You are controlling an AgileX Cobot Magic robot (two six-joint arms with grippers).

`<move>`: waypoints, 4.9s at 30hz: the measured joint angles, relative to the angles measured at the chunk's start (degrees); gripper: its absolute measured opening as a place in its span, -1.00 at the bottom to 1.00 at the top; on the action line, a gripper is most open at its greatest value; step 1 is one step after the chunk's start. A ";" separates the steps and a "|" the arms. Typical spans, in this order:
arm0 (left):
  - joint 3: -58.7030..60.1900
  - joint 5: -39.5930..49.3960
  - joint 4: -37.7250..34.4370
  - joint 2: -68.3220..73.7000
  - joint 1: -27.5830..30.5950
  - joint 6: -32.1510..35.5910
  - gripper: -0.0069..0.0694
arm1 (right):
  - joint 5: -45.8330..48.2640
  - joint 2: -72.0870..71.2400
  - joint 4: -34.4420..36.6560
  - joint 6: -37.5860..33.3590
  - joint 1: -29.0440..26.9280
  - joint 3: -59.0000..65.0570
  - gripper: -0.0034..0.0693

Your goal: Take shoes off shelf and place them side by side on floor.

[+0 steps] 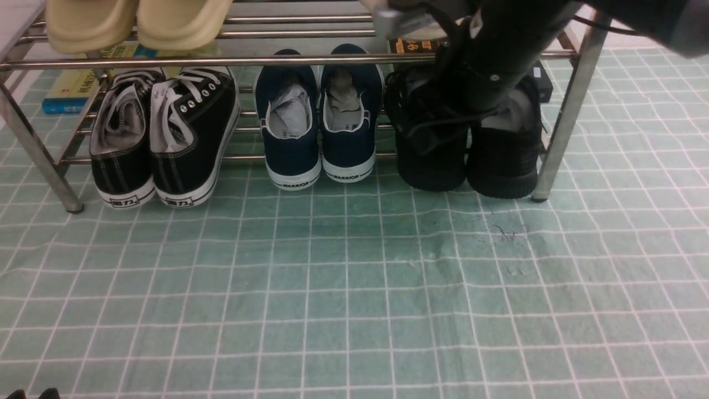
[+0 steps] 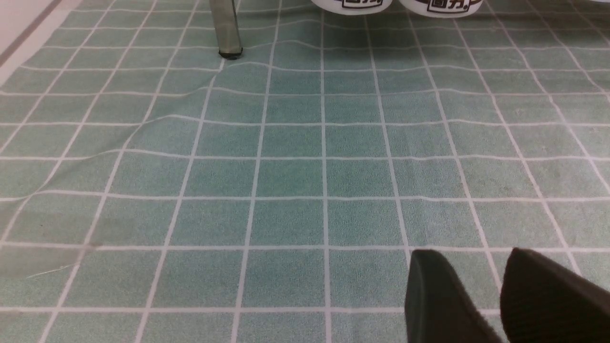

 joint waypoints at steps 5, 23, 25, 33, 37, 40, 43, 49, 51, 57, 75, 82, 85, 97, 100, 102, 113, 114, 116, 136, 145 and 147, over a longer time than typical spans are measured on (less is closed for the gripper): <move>0.00 0.00 0.00 0.00 0.00 0.00 -0.19 | -2.84 2.67 -3.89 0.16 0.17 -1.51 0.24; 0.00 0.00 0.00 0.00 0.00 0.00 -0.19 | -14.62 8.40 -9.58 4.05 0.17 -1.58 0.25; 0.00 0.00 0.00 0.00 0.00 0.00 -0.19 | -14.75 9.87 -10.76 5.39 0.17 -1.58 0.25; 0.00 0.00 0.00 0.00 0.00 0.00 -0.19 | -14.78 11.10 -11.61 6.82 0.17 -1.64 -0.15; 0.00 0.00 0.00 0.00 0.00 0.00 -0.19 | -13.30 10.39 -11.78 6.82 0.17 -1.89 -0.79; 0.00 0.00 0.00 0.00 0.00 0.00 -0.19 | -11.23 9.18 -10.79 6.82 0.17 -2.12 -0.90; 0.00 0.00 0.00 0.00 0.00 0.00 -0.19 | -6.48 6.30 -7.32 6.27 0.17 -2.68 -0.89; 0.00 0.00 0.00 0.00 0.00 0.00 -0.19 | 6.02 -1.61 2.42 1.08 0.17 -3.24 -0.89; 0.00 0.00 0.00 0.00 0.00 0.00 -0.19 | 6.80 -3.86 4.64 0.75 0.17 -2.96 -0.89; 0.00 0.00 0.00 0.00 0.00 0.00 -0.19 | 6.64 -10.77 7.06 0.64 1.82 4.36 -0.89; 0.00 0.00 0.00 0.00 0.00 0.00 -0.19 | 6.53 -18.10 -4.13 1.42 9.76 21.43 -0.88; 0.00 0.00 0.00 0.00 0.00 0.00 -0.19 | 1.20 -13.44 -7.14 2.73 9.76 21.43 -0.87; 0.00 0.00 0.00 0.00 0.00 0.00 -0.19 | -0.94 -12.01 -7.14 2.99 9.76 21.43 -0.87; 0.00 0.00 0.00 0.00 0.00 0.00 -0.19 | -2.26 -7.98 -12.09 11.60 9.89 21.43 -0.87; 0.00 0.00 0.00 0.00 0.00 0.00 -0.19 | -2.26 -7.54 -12.10 13.06 9.89 21.43 -0.86; 0.00 0.00 0.00 0.00 0.00 0.00 -0.19 | -2.26 -7.17 -11.43 14.53 9.89 21.43 -0.85; 0.00 0.00 0.00 0.00 0.00 0.00 -0.19 | 2.64 -5.53 -6.28 23.27 9.89 21.43 -0.24; 0.00 0.00 0.00 0.00 0.00 0.00 -0.19 | 3.08 -5.53 -5.49 23.27 9.89 21.37 -0.14; 0.00 0.00 0.00 0.00 0.00 0.00 -0.19 | 4.24 -5.53 -4.34 22.94 9.89 20.59 0.09; 0.00 0.00 0.00 0.00 0.00 0.00 -0.19 | -14.69 -2.01 -21.69 23.56 -1.65 12.23 0.40; 0.00 -0.04 0.05 0.00 0.00 0.00 -0.19 | -19.84 3.96 -22.97 23.90 -4.30 12.23 0.40; 0.00 -0.04 0.05 0.00 -0.05 0.00 -0.19 | -19.90 5.28 -23.51 23.91 -4.35 12.23 0.38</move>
